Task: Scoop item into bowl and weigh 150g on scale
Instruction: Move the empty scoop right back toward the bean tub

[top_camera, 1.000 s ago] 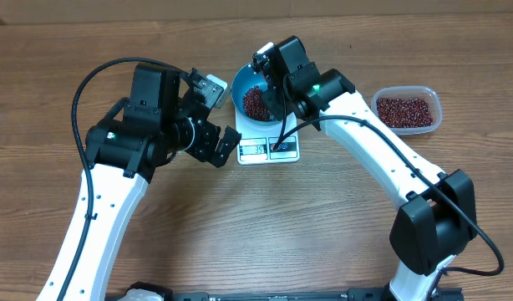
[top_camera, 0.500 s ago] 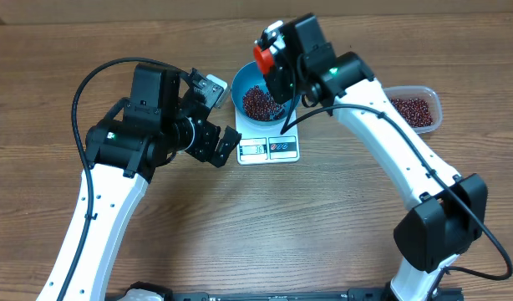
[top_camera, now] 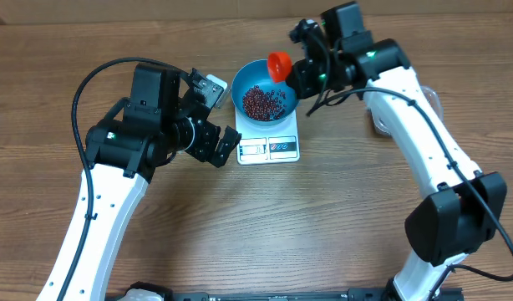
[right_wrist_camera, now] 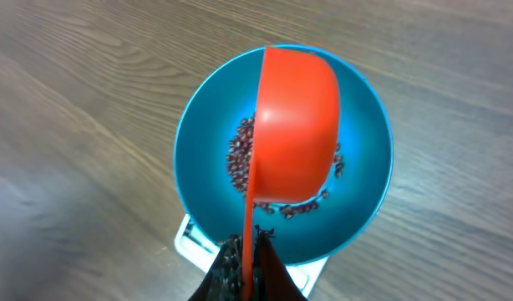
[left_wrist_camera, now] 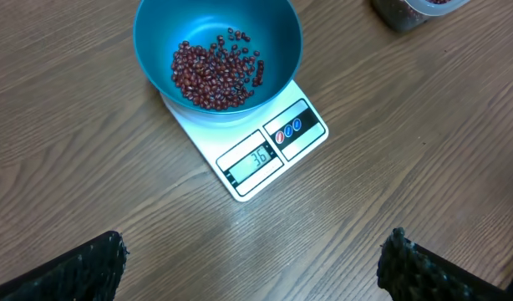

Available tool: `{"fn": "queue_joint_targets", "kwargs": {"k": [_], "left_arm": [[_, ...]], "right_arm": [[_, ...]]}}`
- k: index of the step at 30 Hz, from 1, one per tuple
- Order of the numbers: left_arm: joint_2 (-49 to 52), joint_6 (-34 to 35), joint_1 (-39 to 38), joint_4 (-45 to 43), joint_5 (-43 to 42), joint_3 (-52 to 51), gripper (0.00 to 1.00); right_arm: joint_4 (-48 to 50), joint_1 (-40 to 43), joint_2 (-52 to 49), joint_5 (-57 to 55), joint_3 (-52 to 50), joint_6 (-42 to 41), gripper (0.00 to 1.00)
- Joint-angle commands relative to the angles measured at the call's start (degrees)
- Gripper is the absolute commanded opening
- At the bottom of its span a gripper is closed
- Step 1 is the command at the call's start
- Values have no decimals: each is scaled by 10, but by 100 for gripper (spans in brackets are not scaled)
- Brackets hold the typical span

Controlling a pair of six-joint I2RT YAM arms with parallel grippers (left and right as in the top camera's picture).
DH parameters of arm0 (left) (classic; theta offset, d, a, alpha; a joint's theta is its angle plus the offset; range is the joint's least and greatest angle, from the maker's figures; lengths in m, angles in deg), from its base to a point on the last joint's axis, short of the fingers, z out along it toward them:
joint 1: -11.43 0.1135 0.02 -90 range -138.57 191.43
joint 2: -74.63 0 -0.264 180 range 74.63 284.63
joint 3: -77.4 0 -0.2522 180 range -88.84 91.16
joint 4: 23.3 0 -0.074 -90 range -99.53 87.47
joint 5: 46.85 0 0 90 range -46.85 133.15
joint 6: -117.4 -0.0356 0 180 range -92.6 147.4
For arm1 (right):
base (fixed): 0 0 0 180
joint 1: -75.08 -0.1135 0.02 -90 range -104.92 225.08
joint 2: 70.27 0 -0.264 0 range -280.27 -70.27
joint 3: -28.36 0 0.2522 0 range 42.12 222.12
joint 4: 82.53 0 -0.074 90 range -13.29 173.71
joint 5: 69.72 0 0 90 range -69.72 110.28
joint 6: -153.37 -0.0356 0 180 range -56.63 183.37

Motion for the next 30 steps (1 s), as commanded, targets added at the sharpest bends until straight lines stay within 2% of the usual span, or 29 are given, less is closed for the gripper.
{"fn": "queue_joint_targets", "kwargs": {"k": [1, 10, 30], "left_arm": [[4, -9, 1, 1, -4, 8, 100], [4, -9, 1, 1, -4, 8, 100], [4, -9, 1, 1, -4, 8, 100]], "right_arm": [[-1, 42, 23, 95, 16, -6, 4], [-23, 133, 23, 192, 16, -6, 4], [-76, 307, 27, 191, 16, -3, 4]]}}
